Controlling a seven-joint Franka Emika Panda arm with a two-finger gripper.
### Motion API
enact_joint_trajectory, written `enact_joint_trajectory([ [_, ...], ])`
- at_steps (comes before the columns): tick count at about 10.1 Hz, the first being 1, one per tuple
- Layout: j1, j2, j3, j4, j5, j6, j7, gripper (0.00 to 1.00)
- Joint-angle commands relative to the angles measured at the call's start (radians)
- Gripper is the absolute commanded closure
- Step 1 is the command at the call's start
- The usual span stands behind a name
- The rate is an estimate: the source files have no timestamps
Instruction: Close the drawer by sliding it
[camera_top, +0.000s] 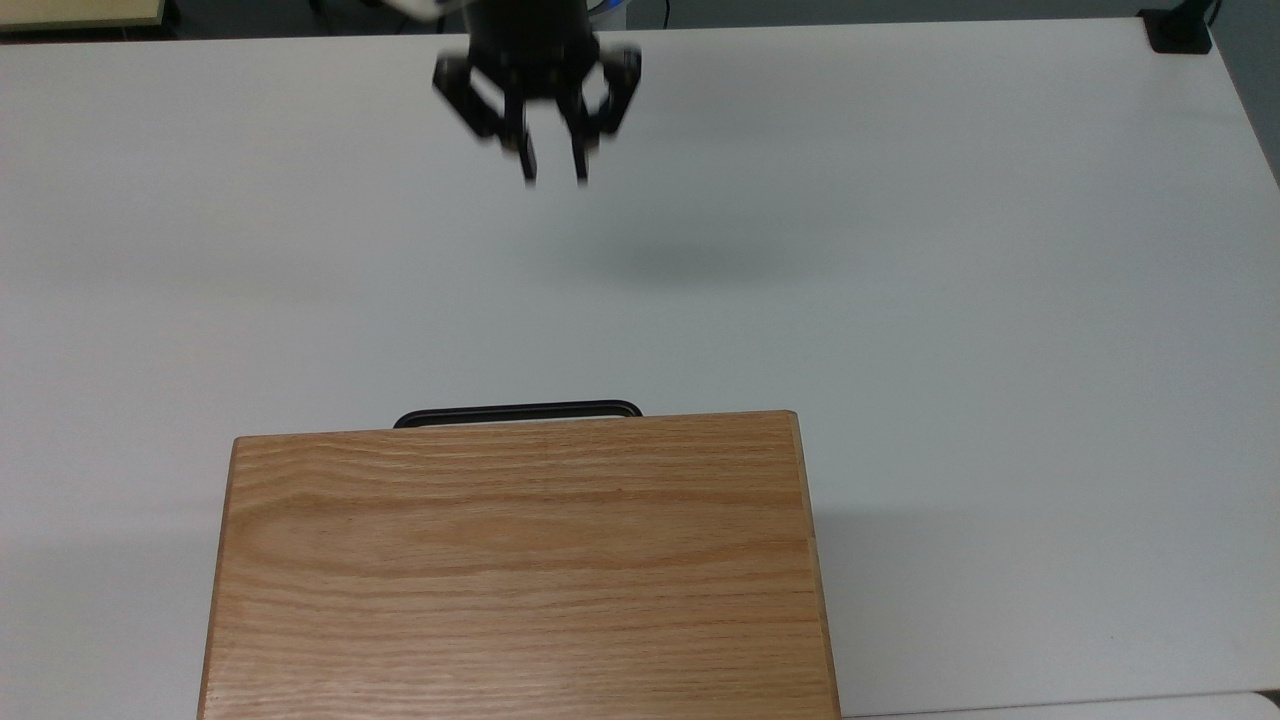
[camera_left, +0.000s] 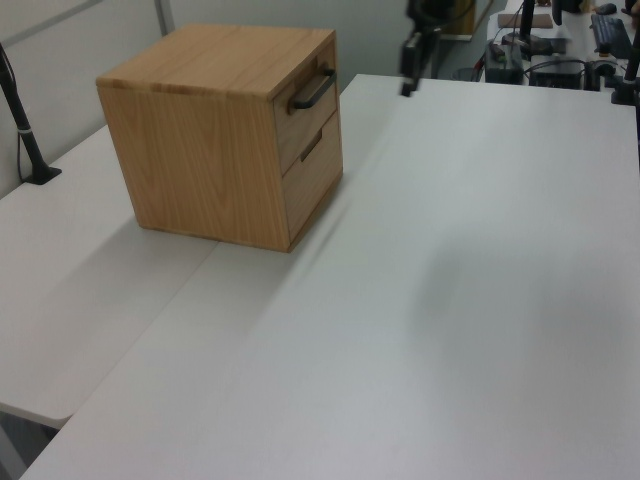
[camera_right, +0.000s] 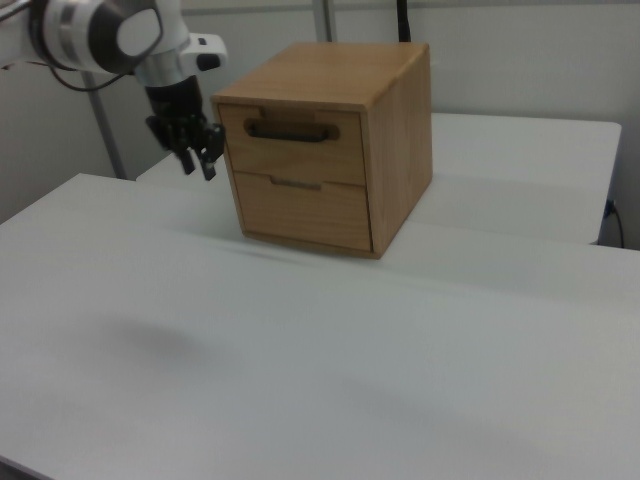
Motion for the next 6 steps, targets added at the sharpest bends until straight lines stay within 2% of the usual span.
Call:
enact_joint_trajectory([
  [1, 0.008, -0.180, -0.006, -0.189, -0.043, -0.107, 0.043, 0.00],
  [3, 0.009, -0.199, -0.006, -0.182, -0.072, -0.207, 0.037, 0.00],
  [6, -0.014, -0.167, -0.007, -0.147, -0.074, -0.212, 0.034, 0.00],
])
